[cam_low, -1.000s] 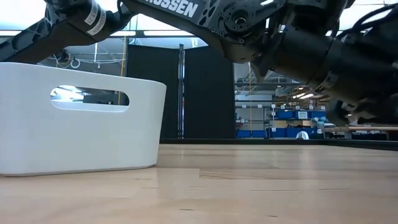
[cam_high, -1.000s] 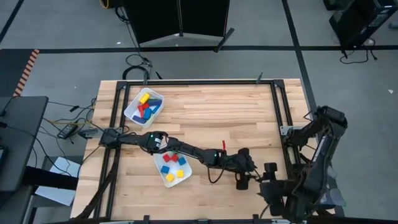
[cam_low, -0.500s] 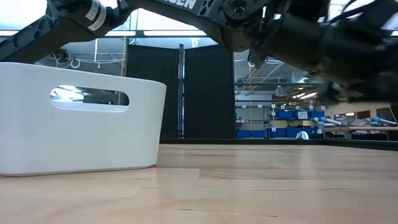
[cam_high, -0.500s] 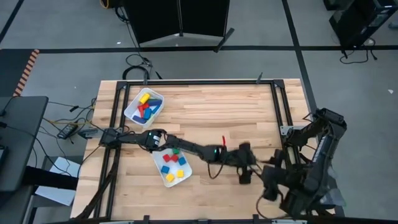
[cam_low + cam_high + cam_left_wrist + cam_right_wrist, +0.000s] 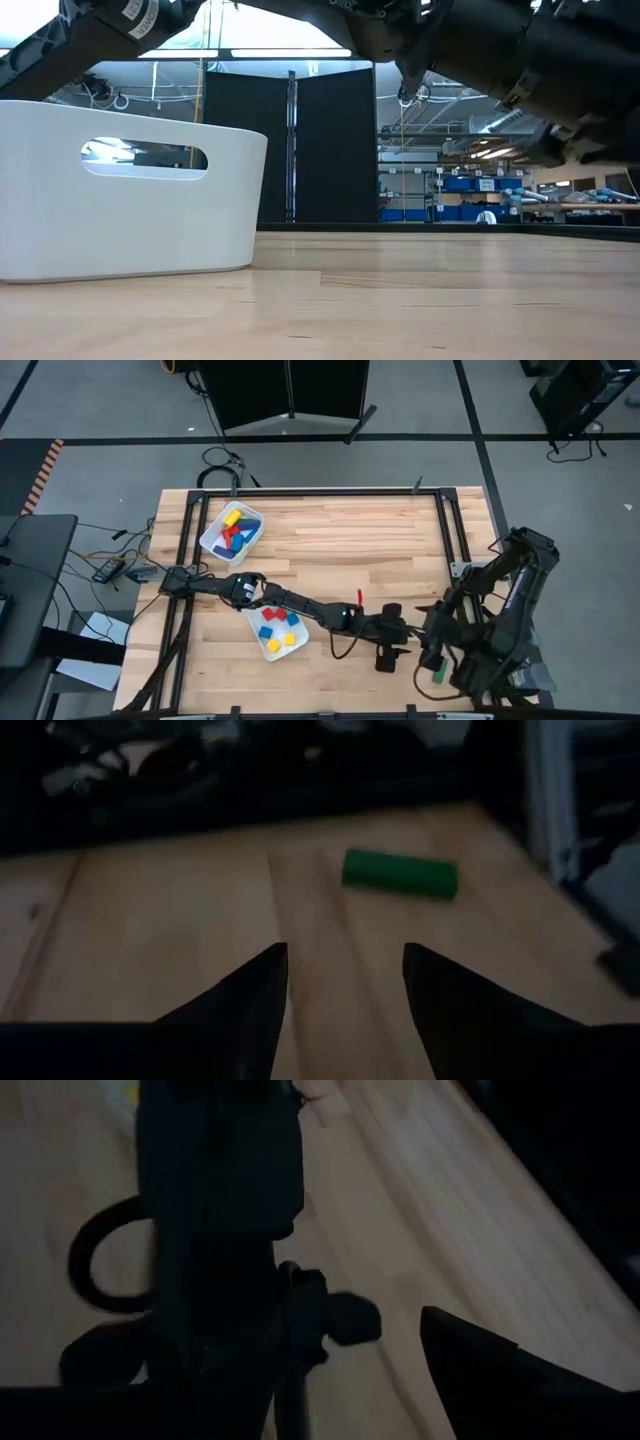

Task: Sort blocks by size
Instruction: Put the green large block into the top white bin

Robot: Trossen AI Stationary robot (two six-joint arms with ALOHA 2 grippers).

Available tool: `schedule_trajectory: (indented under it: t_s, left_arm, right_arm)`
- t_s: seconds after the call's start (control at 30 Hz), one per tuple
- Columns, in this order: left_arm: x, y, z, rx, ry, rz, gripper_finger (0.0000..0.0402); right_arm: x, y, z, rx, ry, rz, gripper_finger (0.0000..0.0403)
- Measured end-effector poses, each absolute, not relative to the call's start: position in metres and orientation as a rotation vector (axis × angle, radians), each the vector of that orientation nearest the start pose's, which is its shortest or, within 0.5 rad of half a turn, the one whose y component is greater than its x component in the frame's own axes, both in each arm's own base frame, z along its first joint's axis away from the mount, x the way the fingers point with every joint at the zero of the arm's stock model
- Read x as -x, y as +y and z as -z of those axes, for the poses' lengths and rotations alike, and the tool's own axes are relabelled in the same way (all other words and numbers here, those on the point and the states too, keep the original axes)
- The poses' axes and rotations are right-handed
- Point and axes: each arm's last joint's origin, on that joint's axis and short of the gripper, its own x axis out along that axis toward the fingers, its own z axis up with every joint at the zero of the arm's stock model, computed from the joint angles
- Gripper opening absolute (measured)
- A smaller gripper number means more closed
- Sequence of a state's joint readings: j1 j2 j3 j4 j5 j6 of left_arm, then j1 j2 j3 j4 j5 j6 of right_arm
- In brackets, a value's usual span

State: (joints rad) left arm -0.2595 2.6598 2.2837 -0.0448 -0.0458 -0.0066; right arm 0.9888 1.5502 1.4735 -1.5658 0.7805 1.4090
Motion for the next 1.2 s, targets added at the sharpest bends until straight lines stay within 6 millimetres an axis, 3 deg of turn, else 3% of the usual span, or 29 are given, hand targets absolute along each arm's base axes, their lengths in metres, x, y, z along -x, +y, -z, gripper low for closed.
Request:
schedule_trajectory:
  t_s: [0.3,0.6,0.7,0.9,1.07,1.2]
  left_arm:
    - [-0.567,-0.155,-0.138,-0.071,0.466,0.179,0.0207]
    - [-0.570,-0.118,-0.117,0.040,0.522,0.146,0.0207]
    - [-0.569,-0.112,-0.119,0.053,0.522,0.149,0.0207]
    - [-0.556,-0.085,-0.154,0.079,0.387,0.108,0.0207]
    - [-0.523,-0.040,-0.177,0.143,0.251,0.052,0.0207]
    - [-0.483,-0.014,-0.198,0.200,0.124,0.048,0.0207]
  right_arm:
    - [-0.135,0.195,-0.351,-0.080,0.732,0.327,0.0263]
    - [-0.137,0.214,-0.351,-0.075,0.807,0.134,0.0277]
    - [-0.135,0.219,-0.340,-0.046,0.927,0.131,0.0277]
    - [-0.128,0.247,-0.304,0.045,1.200,0.137,0.0278]
    - [-0.121,0.276,-0.271,0.124,1.320,0.146,0.0272]
    - [-0.122,0.294,-0.242,0.178,1.413,0.160,0.0268]
